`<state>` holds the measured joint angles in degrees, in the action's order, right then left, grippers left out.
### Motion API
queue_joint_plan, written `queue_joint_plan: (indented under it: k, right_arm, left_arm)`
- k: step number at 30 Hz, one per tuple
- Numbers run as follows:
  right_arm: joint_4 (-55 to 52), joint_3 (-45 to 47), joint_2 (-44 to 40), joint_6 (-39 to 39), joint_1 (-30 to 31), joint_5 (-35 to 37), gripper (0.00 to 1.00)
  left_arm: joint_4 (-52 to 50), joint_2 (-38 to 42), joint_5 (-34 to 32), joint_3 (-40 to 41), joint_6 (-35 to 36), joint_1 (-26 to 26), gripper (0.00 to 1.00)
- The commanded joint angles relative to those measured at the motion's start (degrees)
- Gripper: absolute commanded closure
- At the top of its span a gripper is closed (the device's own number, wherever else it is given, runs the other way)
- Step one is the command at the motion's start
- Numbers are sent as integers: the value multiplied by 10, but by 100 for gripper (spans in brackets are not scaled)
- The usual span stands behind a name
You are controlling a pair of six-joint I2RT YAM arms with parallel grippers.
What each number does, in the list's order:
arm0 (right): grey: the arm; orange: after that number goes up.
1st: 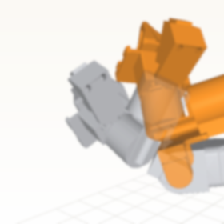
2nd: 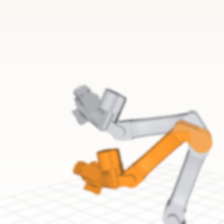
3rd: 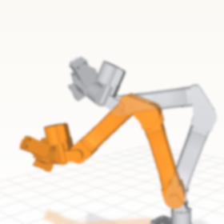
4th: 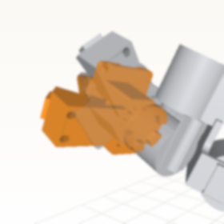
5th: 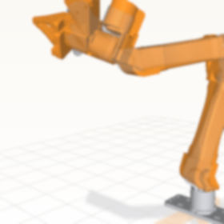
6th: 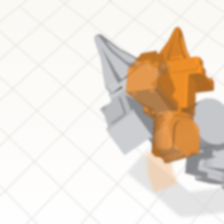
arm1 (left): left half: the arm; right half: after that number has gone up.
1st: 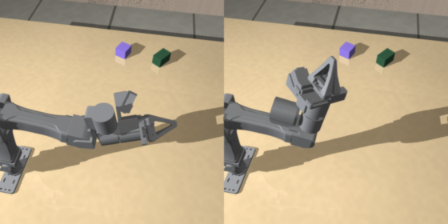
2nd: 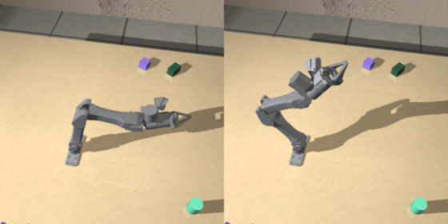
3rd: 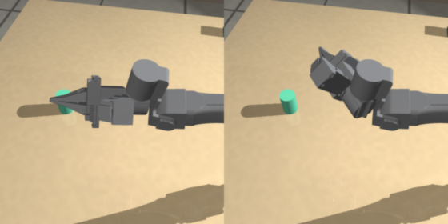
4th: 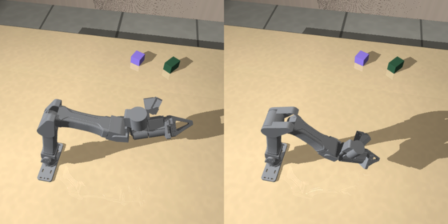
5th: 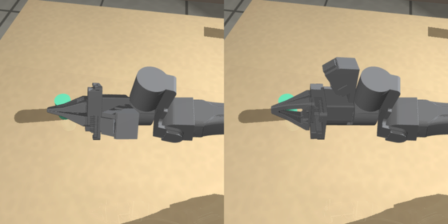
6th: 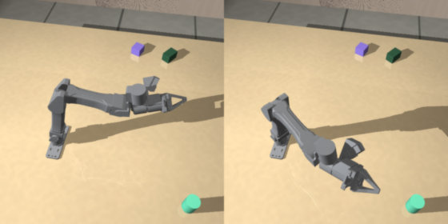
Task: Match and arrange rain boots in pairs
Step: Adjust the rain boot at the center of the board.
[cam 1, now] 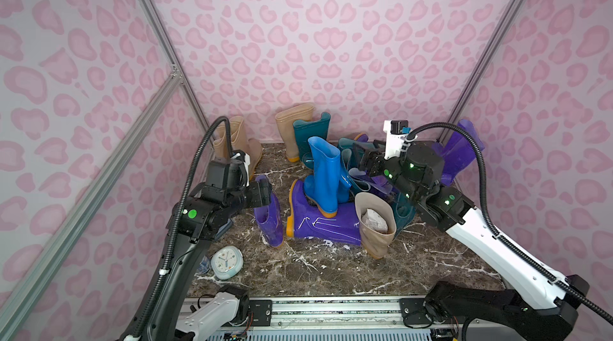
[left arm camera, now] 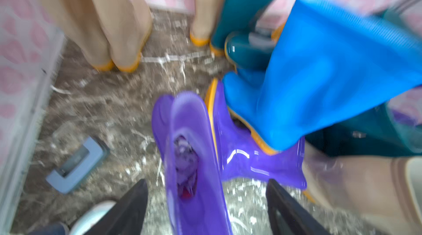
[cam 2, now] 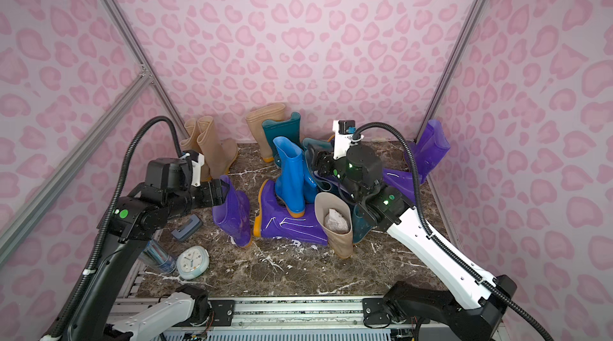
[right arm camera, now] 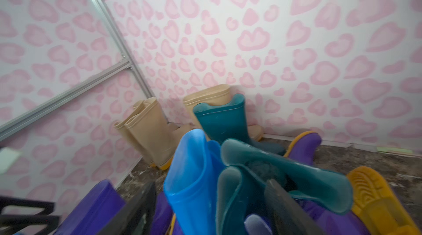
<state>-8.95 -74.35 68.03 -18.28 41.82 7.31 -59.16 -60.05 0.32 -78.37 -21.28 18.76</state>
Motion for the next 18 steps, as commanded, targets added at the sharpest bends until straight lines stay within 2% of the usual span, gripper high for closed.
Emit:
queue_joint_plan:
  k: [1, 3, 5, 8, 11, 13, 16, 18]
  right_arm:
    - [-18, 15, -10, 7, 19, 40, 23]
    - [-8, 21, -16, 16, 32, 18, 22]
    - [-19, 8, -12, 30, 40, 27, 21]
    - [-15, 12, -17, 30, 40, 31, 20]
    - [6, 45, -36, 17, 40, 16, 20]
    - [15, 58, -45, 16, 40, 16, 20]
    - [13, 56, -46, 22, 40, 22, 20]
    - [17, 55, -44, 24, 40, 20, 20]
  left_arm:
    - [-29, -6, 13, 15, -20, 10, 17]
    - [-12, -4, 13, 28, -21, 11, 13]
    - [-1, -12, 17, 34, -17, 11, 13]
    - [-3, -35, -12, 42, -23, 13, 22]
    - [5, -38, -63, 57, -26, 13, 43]
    - [12, -34, -91, 58, -22, 13, 63]
    - [19, -40, -135, 44, 5, 13, 98]
    - [21, -49, -167, 28, 33, 12, 98]
